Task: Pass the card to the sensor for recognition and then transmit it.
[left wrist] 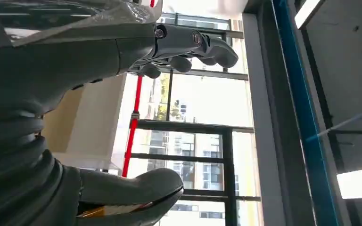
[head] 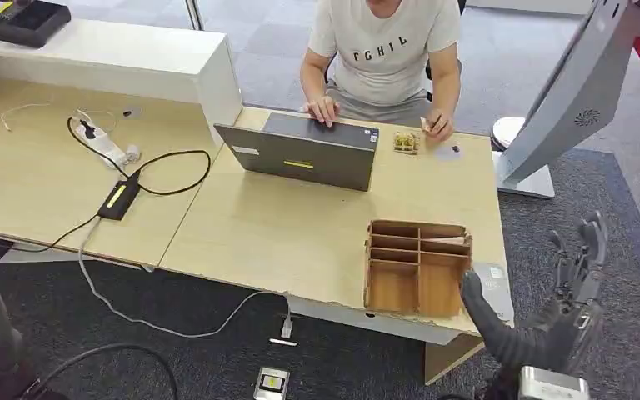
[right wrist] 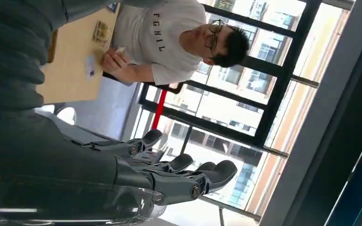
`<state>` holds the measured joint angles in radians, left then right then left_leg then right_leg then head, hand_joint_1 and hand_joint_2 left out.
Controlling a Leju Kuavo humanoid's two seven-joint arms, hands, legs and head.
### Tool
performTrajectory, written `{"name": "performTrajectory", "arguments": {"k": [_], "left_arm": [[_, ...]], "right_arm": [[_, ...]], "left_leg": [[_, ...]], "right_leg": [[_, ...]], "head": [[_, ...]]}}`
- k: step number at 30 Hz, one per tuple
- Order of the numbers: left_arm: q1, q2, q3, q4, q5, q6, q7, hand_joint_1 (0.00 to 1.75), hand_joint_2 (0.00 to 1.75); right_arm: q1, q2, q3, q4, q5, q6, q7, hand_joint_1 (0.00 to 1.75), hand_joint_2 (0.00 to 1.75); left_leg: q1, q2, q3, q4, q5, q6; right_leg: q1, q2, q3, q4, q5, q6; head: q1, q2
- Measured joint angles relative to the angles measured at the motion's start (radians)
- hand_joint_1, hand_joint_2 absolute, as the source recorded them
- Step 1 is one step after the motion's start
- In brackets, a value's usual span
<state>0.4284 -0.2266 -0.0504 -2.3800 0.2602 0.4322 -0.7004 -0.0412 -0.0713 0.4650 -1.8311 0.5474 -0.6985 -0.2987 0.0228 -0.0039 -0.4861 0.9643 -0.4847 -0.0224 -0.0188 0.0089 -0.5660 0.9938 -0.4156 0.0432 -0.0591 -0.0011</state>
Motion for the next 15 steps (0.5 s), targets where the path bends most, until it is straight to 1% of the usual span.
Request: {"name": "performTrajectory", "arguments": {"k": [15], "left_arm": [[0.007,0.0,0.0,-0.001,0.013,-0.012,0.0,0.0,1.75]], "right_arm": [[0.001,0.011,0.001,0.0,0.003,0.0,-0.009,0.0,1.75]], "left_leg": [[0.0,0.0,0.0,0.0,0.0,0.0]], "right_leg": [[0.0,0.0,0.0,0.0,0.0,0.0]], "head": [[0.0,0.0]]}}
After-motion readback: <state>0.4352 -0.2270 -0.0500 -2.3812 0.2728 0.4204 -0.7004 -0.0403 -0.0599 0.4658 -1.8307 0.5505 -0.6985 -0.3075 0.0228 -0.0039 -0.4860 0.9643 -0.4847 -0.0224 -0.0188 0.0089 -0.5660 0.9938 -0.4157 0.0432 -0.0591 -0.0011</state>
